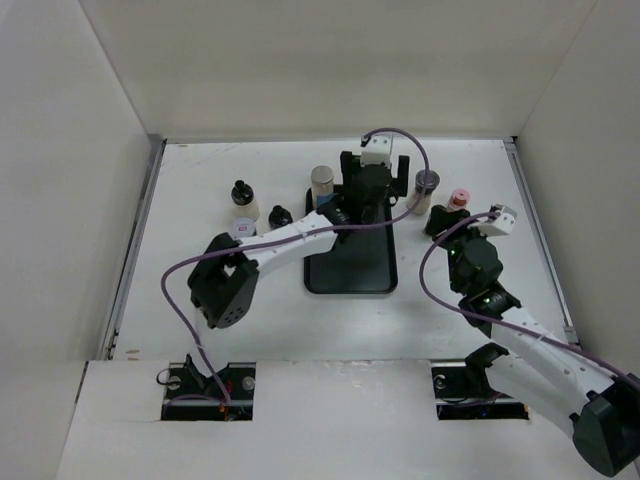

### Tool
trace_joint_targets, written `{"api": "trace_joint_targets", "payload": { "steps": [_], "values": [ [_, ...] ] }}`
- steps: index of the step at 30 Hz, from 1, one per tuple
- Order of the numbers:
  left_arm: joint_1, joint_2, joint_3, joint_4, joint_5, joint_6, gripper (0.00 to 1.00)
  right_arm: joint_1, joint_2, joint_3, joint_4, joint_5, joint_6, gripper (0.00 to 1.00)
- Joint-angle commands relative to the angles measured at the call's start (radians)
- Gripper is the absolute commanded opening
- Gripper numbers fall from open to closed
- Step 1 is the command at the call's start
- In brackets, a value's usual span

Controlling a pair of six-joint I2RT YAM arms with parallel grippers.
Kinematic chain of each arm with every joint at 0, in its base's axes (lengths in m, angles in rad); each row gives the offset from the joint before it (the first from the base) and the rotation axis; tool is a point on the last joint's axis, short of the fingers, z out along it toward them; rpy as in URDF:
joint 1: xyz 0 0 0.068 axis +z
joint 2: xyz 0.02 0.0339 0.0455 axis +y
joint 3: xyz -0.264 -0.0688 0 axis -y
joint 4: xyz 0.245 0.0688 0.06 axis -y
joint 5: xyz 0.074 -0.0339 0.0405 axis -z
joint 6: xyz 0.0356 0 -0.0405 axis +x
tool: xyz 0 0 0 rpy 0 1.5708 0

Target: Organize the condiment bottles

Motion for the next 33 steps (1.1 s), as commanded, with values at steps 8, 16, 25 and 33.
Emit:
{"api": "trace_joint_targets", "payload": {
  "steps": [8, 16, 25, 33],
  "values": [
    [-0.088, -0.385, -0.287, 0.143, -0.013, -0.005, 0.83, -0.084, 0.072, 0.046, -0.068, 0.033, 0.022, 0.62],
    [-0.228, -0.694, -0.778, 0.267, -0.148, -0.095, 0.39, -0.21, 0.235, 0.186, -0.209, 0.034, 0.002, 0.87],
    [-0.225, -0.93, -1.156, 0.505, -0.13, -0.226, 0.2, -0.34, 0.537, 0.425, -0.298, -0.09, -0.067, 0.92],
    [-0.129, -0.986, -1.343, 0.767, -0.073, -0.221, 0.62, -0.359, 0.668, 0.565, -0.381, -0.098, -0.093, 0.91]
  ]
}}
